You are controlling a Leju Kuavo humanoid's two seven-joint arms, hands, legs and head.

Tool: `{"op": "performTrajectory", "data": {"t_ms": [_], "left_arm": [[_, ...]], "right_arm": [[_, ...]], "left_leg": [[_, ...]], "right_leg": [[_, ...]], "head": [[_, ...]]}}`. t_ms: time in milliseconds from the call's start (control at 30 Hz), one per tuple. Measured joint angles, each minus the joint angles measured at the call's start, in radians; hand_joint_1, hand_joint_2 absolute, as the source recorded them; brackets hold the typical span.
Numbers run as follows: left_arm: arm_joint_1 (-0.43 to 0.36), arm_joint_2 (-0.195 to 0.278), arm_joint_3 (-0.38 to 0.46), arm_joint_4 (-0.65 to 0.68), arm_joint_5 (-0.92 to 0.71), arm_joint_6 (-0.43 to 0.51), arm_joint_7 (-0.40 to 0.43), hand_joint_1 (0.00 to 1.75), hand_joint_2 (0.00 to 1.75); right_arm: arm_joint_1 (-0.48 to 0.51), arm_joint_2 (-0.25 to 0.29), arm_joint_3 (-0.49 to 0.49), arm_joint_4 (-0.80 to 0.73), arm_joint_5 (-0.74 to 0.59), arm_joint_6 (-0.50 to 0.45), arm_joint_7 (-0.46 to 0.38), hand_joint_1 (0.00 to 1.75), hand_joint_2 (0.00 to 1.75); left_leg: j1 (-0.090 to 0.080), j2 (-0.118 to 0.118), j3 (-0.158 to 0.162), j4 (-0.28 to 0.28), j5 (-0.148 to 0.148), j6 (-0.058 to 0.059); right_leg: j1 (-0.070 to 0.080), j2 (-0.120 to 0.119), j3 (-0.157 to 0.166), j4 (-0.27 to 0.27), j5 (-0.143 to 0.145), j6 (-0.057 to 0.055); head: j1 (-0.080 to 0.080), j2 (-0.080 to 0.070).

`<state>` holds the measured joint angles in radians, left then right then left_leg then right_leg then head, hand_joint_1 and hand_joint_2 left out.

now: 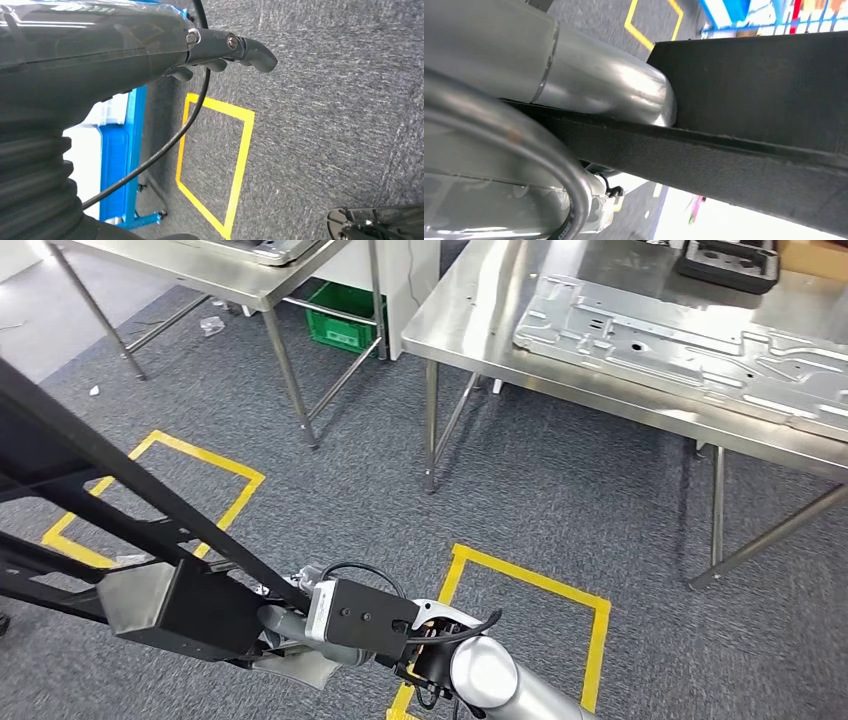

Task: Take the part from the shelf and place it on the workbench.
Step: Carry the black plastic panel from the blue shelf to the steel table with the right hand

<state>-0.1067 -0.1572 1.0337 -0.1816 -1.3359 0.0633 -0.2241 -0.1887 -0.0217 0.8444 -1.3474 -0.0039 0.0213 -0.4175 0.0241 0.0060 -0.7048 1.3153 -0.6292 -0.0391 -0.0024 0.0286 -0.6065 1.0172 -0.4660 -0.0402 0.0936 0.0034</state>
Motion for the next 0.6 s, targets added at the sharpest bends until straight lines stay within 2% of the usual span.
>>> {"op": "performTrajectory", "data": {"t_ms": [33,67,133,167,200,233,300,367,433,467,500,533,567,600], "left_arm": [[0.001,0.000,0.000,0.000,0.000,0.000,0.001,0.00,1.75],[0.001,0.000,0.000,0.000,0.000,0.000,0.001,0.00,1.75],[0.001,0.001,0.000,0.000,0.000,0.000,0.001,0.00,1.75],[0.001,0.002,0.000,0.000,0.000,0.000,-0.002,0.00,1.75],[0.001,0.002,0.000,0.000,0.000,0.000,-0.006,0.00,1.75],[0.002,0.002,0.000,0.000,0.000,0.000,-0.010,0.00,1.75],[0.001,0.001,0.000,0.000,0.000,0.000,-0.007,0.00,1.75],[0.000,0.001,0.000,0.000,0.000,-0.001,0.007,0.00,1.75],[0.001,0.001,0.000,0.000,0.000,-0.002,0.017,0.00,1.75],[0.001,0.001,0.000,0.000,0.000,-0.003,0.018,0.00,1.75],[0.002,0.001,0.000,0.000,0.000,-0.005,0.019,0.00,1.75],[0.002,0.001,0.000,0.000,0.000,-0.005,0.020,0.00,1.75],[0.001,0.001,0.000,0.000,0.000,-0.006,0.020,0.00,1.75],[0.001,0.001,0.000,0.000,0.000,-0.006,0.020,0.00,1.75]], "right_arm": [[0.002,0.000,0.000,0.000,0.007,-0.006,0.000,1.75,0.00],[0.003,0.000,0.000,0.000,0.011,-0.011,0.000,1.75,0.00],[0.002,0.000,0.000,-0.001,0.017,-0.018,-0.001,1.75,0.00],[0.002,0.000,0.000,-0.002,0.020,-0.019,-0.001,1.75,0.00],[0.001,0.000,0.000,-0.003,0.023,-0.020,-0.001,1.75,0.00],[0.001,0.000,0.000,-0.003,0.025,-0.021,-0.001,1.75,0.00],[0.001,-0.001,0.001,-0.006,0.027,-0.021,-0.001,1.75,0.00],[-0.001,-0.003,0.002,-0.008,0.029,-0.023,-0.001,1.75,0.00],[-0.005,-0.004,0.002,-0.010,0.031,-0.027,0.000,1.75,0.00],[-0.006,-0.005,0.003,-0.010,0.033,-0.028,0.000,1.75,0.00],[-0.006,-0.005,0.004,-0.010,0.037,-0.030,0.001,1.75,0.00],[-0.007,-0.005,0.004,-0.010,0.041,-0.031,0.002,1.75,0.00],[-0.008,-0.006,0.004,-0.010,0.045,-0.032,0.004,1.75,0.00],[-0.011,-0.006,0.005,-0.011,0.048,-0.032,0.006,1.75,0.00]], "left_leg": [[0.000,-0.002,0.002,-0.013,0.021,0.001],[0.001,-0.006,0.022,-0.065,0.057,0.002],[0.006,-0.040,0.079,-0.202,0.122,0.004],[0.007,-0.057,0.098,-0.248,0.138,0.006],[0.007,-0.071,0.107,-0.269,0.140,0.007],[0.005,-0.074,0.108,-0.273,0.138,0.010],[0.005,-0.059,0.109,-0.276,0.141,0.021],[0.007,-0.039,0.113,-0.284,0.144,0.033],[0.005,-0.017,0.114,-0.287,0.143,0.040],[0.004,-0.005,0.115,-0.287,0.142,0.042],[0.003,0.007,0.115,-0.286,0.141,0.044],[0.003,0.018,0.117,-0.286,0.139,0.044],[0.002,0.028,0.119,-0.286,0.137,0.043],[0.002,0.036,0.123,-0.286,0.134,0.042]], "right_leg": [[0.000,0.011,0.002,0.000,-0.001,0.000],[0.000,0.023,0.005,0.001,-0.002,0.001],[0.001,0.042,0.009,0.004,-0.005,0.005],[0.002,0.050,0.007,0.005,-0.006,0.009],[0.002,0.058,0.005,0.007,-0.006,0.013],[0.001,0.064,0.002,0.007,-0.005,0.018],[-0.002,0.071,-0.003,0.007,-0.006,0.026],[-0.001,0.043,-0.026,0.052,-0.035,0.034],[-0.003,0.006,-0.083,0.166,-0.090,0.037],[-0.005,-0.001,-0.115,0.226,-0.111,0.038],[-0.006,-0.005,-0.136,0.264,-0.117,0.039],[-0.007,-0.009,-0.140,0.268,-0.106,0.039],[-0.007,-0.015,-0.125,0.234,-0.079,0.039],[-0.008,-0.025,-0.094,0.172,-0.042,0.037]], "head": [[0.000,0.000],[0.000,0.000],[0.000,0.000],[-0.001,0.000],[0.000,0.000],[0.000,0.000],[0.000,0.000],[0.004,0.000],[0.009,0.000],[0.009,0.000],[0.009,0.000],[0.009,0.000],[0.009,0.000],[0.009,0.000]]}}
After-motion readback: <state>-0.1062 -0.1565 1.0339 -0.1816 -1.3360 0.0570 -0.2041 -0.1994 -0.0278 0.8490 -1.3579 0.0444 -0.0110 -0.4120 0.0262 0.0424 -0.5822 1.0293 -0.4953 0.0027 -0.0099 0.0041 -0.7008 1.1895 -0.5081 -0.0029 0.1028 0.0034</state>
